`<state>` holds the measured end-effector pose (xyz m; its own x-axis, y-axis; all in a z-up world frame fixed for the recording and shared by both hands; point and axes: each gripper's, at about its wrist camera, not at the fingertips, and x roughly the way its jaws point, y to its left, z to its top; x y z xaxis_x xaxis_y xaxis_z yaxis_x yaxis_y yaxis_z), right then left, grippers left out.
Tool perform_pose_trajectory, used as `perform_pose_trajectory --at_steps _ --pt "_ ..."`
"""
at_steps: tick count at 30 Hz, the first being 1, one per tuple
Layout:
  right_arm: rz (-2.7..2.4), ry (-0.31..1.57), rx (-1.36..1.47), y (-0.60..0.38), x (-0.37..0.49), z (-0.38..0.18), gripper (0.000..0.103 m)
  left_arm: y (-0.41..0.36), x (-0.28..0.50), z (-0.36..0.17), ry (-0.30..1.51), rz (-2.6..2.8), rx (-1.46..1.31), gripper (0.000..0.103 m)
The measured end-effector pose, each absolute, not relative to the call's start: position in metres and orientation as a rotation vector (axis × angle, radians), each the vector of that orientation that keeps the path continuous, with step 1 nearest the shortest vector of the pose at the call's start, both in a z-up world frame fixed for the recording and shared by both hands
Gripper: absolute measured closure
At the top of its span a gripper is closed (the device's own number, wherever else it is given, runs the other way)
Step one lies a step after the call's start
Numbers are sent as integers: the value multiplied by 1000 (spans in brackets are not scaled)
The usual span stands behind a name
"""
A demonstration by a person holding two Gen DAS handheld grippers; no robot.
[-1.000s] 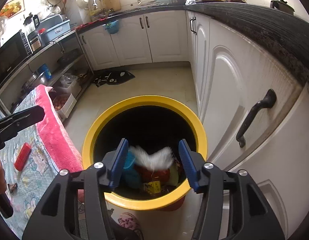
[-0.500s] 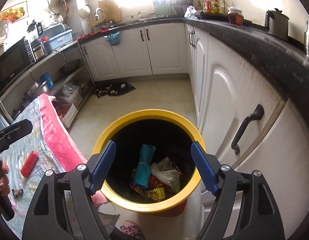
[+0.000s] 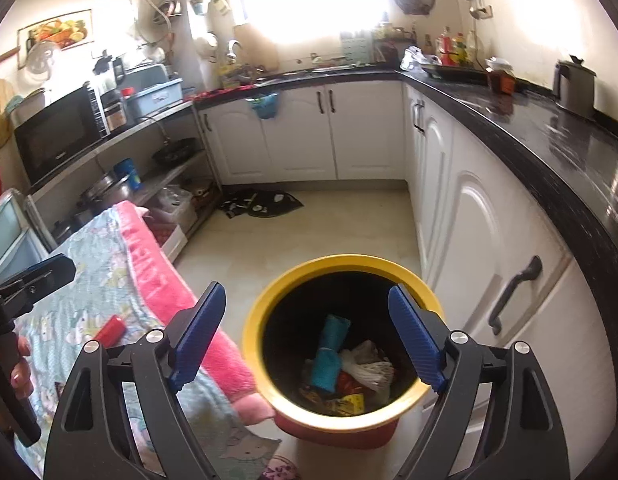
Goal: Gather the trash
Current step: 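Open both tools to drop the sleeve and sponge into the bin, then move both open tools back over the bed toward the red can and snack bar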
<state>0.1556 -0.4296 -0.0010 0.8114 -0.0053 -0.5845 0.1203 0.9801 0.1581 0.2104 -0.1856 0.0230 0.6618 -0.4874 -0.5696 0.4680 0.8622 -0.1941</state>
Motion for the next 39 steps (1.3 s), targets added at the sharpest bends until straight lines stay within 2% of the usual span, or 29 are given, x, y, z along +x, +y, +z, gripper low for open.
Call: perform_pose_trajectory --at_steps 19,39 --pt "112 614 135 -340 164 15 19 -89 183 19 610 -387 -95 11" --pt "285 663 39 -250 175 5 19 -15 166 1 631 -256 -101 11"
